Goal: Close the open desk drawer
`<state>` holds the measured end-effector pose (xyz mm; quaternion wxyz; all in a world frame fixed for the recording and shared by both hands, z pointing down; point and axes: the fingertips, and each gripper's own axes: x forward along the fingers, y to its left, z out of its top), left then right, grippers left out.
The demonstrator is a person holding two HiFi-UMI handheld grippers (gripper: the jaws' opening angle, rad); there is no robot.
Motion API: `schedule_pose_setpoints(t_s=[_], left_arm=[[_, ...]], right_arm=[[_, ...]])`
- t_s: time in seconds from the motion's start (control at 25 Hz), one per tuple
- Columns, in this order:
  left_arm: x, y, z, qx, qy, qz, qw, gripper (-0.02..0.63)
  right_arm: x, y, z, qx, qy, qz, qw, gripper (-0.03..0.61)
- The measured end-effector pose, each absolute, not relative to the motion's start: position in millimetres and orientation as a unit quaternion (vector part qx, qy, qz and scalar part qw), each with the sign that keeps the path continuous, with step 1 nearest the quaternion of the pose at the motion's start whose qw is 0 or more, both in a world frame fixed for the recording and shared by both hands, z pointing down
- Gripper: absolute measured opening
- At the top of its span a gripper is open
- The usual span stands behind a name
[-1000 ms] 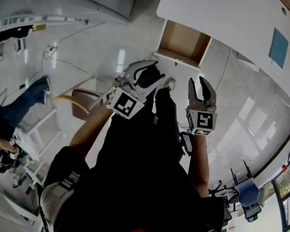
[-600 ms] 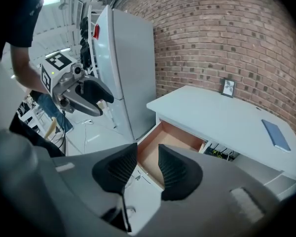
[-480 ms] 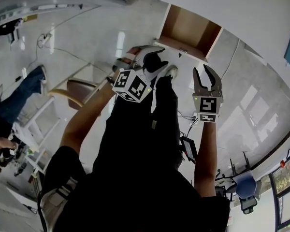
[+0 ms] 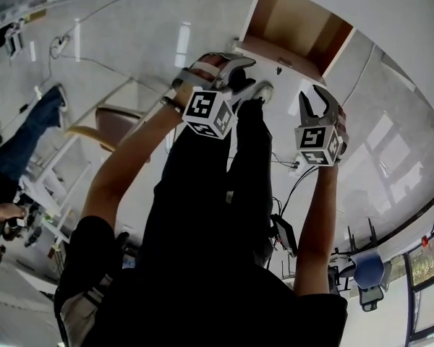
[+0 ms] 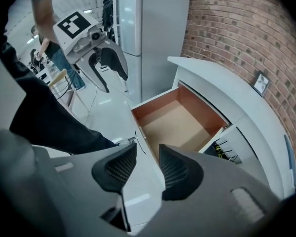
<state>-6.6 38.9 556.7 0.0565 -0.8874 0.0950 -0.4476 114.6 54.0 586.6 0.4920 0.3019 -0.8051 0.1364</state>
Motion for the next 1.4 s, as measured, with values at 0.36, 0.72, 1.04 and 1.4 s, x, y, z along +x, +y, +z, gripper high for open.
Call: schedule_pose_setpoints(t_s=[0.36, 0.72, 1.04, 1.4], left_arm=[[-19, 27, 621, -0.86, 0.082, -0.499, 0.071, 0.227], [-30, 20, 669, -0.836, 0.063, -0.542, 0.065, 0.21], [-32, 18, 689, -0.817, 0.042, -0.566, 0.098, 0.092], [-31, 17, 682, -0.823, 0.027, -0.56, 0.089, 0.091]], right_arm=[[120, 53, 646, 0.27, -0.777, 0.095, 0.561, 0.149], [129, 49, 673, 0.26, -0.763, 0.085, 0.585, 0.153], [130, 47, 686, 0.236, -0.757, 0.059, 0.607, 0.104], [131, 45, 681, 0.194, -0.756, 0.056, 0.622, 0.082]])
